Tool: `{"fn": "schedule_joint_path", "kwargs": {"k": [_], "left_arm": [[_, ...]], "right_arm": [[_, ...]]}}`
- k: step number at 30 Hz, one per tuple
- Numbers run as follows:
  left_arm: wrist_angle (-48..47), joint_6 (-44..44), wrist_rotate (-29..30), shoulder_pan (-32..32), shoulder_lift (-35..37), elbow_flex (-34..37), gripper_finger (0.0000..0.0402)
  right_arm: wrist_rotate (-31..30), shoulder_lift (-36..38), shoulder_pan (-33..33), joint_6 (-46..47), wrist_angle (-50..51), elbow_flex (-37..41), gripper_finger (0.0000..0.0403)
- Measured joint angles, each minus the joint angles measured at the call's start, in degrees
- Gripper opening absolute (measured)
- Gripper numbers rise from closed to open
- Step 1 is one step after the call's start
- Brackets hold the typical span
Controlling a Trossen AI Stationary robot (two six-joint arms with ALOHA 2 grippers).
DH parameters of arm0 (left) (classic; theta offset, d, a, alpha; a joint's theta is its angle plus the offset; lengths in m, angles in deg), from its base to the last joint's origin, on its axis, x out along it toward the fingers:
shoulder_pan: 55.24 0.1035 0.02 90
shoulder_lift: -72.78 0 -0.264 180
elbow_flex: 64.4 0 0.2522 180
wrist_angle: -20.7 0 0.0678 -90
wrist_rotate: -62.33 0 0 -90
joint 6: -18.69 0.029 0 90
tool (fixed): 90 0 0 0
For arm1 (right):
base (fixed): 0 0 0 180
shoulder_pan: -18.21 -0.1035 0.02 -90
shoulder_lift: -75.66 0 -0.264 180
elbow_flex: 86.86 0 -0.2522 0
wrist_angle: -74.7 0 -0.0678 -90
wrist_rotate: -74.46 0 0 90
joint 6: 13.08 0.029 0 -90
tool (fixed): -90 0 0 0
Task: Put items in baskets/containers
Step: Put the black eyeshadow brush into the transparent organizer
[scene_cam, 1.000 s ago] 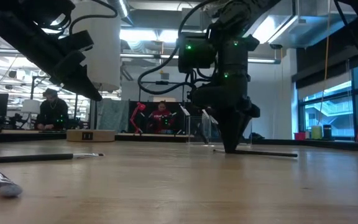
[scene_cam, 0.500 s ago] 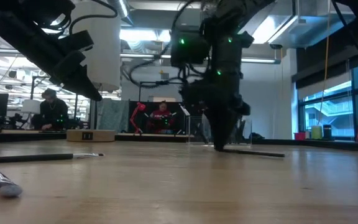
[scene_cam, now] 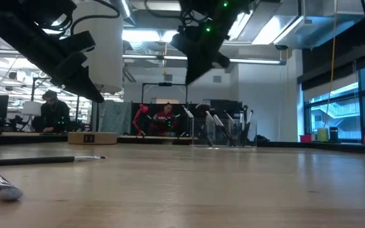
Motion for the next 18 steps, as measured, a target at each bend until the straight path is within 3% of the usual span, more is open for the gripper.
{"fn": "schedule_joint_path", "kwargs": {"k": [3, 10, 18], "left_arm": [[0.00, 0.00, 0.02, 0.00, 0.00, 0.00, 0.0061], [-0.48, 0.00, 0.02, 0.00, 0.00, 0.00, 0.0061], [-0.39, 0.00, 1.02, 0.00, 0.00, 0.00, 0.0061]], "right_arm": [[0.07, 1.71, 3.51, -2.70, -5.93, -0.39, 0.0005], [13.57, -1.73, 7.01, -1.23, -7.23, -0.06, 0.0015], [13.83, -10.01, 4.55, -4.70, -11.31, -0.03, 0.0036]]}}
